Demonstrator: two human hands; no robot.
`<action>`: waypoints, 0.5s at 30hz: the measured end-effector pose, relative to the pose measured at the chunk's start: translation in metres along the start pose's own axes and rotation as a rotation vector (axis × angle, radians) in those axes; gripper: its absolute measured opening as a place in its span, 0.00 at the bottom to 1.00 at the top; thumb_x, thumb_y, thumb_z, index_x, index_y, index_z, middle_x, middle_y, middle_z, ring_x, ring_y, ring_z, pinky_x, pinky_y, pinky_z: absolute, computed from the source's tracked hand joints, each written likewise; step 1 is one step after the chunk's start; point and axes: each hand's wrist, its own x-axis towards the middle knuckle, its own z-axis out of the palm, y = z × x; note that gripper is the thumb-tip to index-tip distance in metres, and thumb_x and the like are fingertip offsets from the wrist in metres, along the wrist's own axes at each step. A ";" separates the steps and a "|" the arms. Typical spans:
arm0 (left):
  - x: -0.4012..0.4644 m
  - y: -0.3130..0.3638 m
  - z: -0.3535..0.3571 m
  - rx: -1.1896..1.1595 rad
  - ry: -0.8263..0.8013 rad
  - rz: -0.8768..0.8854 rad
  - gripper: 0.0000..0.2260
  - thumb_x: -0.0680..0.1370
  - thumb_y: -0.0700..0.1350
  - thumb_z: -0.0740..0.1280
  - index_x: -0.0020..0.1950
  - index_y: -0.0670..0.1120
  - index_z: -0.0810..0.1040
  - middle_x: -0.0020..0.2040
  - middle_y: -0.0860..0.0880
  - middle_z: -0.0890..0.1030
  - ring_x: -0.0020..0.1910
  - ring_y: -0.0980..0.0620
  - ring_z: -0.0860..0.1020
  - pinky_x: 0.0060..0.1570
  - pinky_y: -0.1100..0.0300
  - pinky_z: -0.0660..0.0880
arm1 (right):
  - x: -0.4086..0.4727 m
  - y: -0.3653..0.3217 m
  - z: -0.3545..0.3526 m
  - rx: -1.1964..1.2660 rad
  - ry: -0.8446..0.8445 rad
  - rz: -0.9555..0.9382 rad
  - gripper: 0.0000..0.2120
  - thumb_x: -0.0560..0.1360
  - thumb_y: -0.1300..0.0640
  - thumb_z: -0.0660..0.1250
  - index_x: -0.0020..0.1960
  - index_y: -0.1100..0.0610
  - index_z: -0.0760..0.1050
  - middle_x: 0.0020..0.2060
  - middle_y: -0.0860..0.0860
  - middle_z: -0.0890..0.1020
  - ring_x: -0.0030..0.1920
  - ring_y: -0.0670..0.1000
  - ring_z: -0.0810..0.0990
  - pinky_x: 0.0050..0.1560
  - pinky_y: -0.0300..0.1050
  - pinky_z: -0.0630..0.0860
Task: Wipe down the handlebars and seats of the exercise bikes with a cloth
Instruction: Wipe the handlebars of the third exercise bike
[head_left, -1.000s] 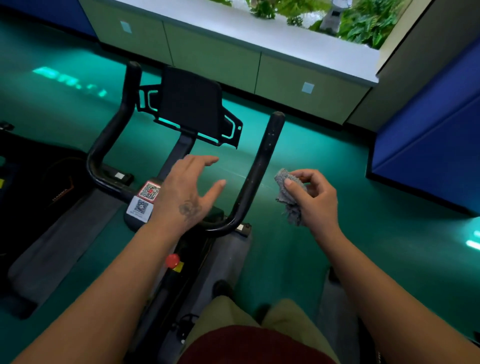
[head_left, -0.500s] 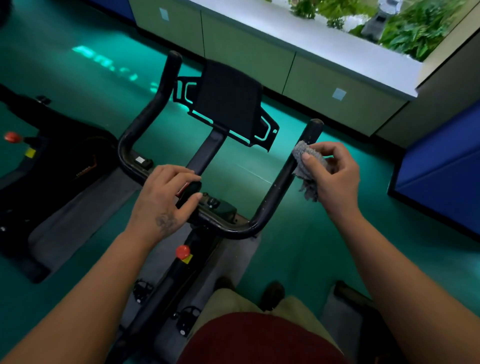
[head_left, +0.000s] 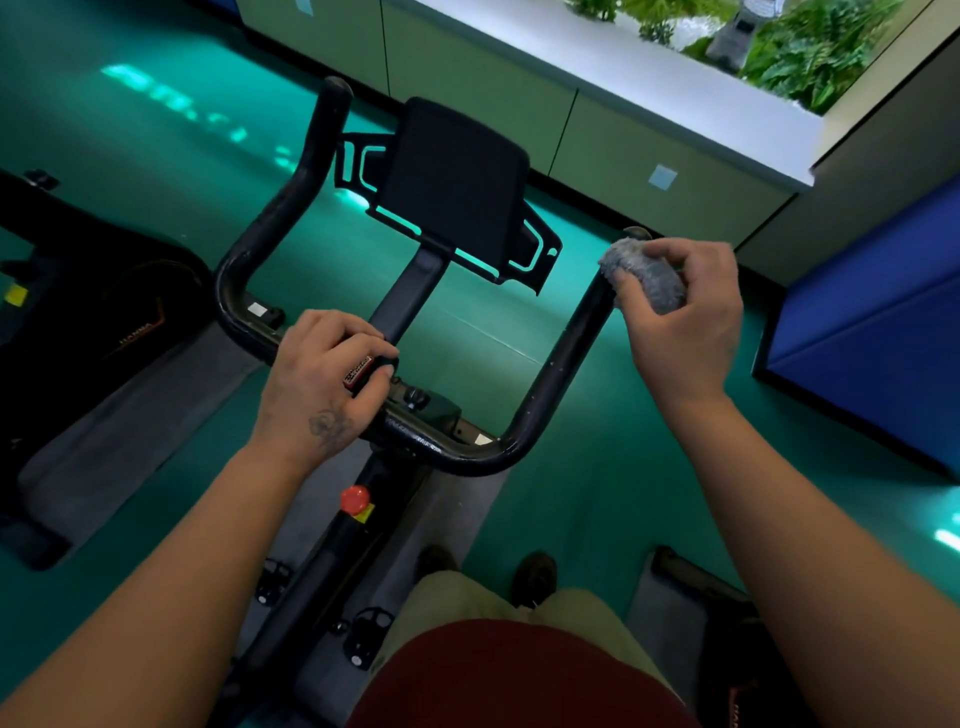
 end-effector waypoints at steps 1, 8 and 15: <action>0.000 0.000 0.001 0.000 0.005 -0.002 0.07 0.78 0.45 0.72 0.53 0.45 0.86 0.53 0.48 0.80 0.55 0.43 0.76 0.56 0.42 0.74 | 0.002 0.000 0.003 -0.022 0.018 -0.014 0.12 0.75 0.52 0.76 0.56 0.55 0.81 0.54 0.54 0.80 0.54 0.48 0.78 0.53 0.36 0.70; -0.001 0.001 0.004 0.003 0.026 -0.021 0.06 0.77 0.43 0.72 0.52 0.44 0.86 0.52 0.48 0.80 0.55 0.43 0.76 0.54 0.42 0.74 | 0.009 0.003 0.021 -0.059 0.076 0.014 0.12 0.76 0.51 0.75 0.57 0.54 0.83 0.54 0.54 0.79 0.53 0.47 0.78 0.53 0.37 0.72; -0.001 0.002 0.005 0.029 0.019 -0.033 0.05 0.77 0.43 0.72 0.52 0.45 0.85 0.52 0.48 0.79 0.54 0.43 0.76 0.53 0.42 0.73 | -0.004 0.009 0.027 -0.074 0.075 0.019 0.10 0.75 0.52 0.75 0.56 0.51 0.85 0.53 0.55 0.78 0.48 0.46 0.76 0.46 0.45 0.77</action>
